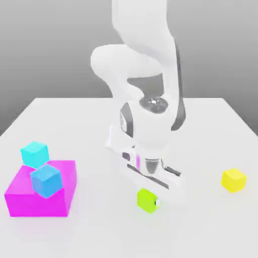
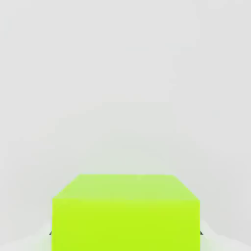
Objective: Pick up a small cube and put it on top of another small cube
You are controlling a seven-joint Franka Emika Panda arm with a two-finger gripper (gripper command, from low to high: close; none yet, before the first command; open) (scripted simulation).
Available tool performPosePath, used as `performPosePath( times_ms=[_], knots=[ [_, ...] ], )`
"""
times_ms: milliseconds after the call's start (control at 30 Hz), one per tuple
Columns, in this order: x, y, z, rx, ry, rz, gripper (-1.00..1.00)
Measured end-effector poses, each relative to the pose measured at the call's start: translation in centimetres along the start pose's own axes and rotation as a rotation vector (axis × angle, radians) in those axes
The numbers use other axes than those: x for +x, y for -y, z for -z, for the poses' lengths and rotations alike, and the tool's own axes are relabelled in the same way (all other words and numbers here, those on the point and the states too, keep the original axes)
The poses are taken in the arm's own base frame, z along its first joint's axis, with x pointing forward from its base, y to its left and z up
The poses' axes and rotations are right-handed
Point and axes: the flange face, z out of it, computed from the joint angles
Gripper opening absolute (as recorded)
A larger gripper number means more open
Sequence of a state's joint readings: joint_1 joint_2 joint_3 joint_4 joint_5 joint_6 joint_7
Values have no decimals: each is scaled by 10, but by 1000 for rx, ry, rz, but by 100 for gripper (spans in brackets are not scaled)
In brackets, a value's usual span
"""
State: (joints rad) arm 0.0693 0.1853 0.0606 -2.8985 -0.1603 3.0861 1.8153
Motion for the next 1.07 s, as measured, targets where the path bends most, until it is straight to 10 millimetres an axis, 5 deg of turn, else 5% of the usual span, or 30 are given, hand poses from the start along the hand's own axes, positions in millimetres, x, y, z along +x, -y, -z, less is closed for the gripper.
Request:
performPosePath(
  times_ms=[200,267,400,533,767,967,1000,1067],
  knots=[
    [0,-1,45,-1,-4,0,-100],
    [27,6,62,2,-4,-24,-100],
    [101,15,97,8,-5,-68,-100],
    [185,0,132,10,-8,-125,-100],
    [318,-91,187,2,-3,-244,-100],
    [333,-109,137,-1,2,-260,-100],
    [333,-110,130,-1,0,-261,100],
    [333,-110,130,-1,0,-261,100]
  ],
)
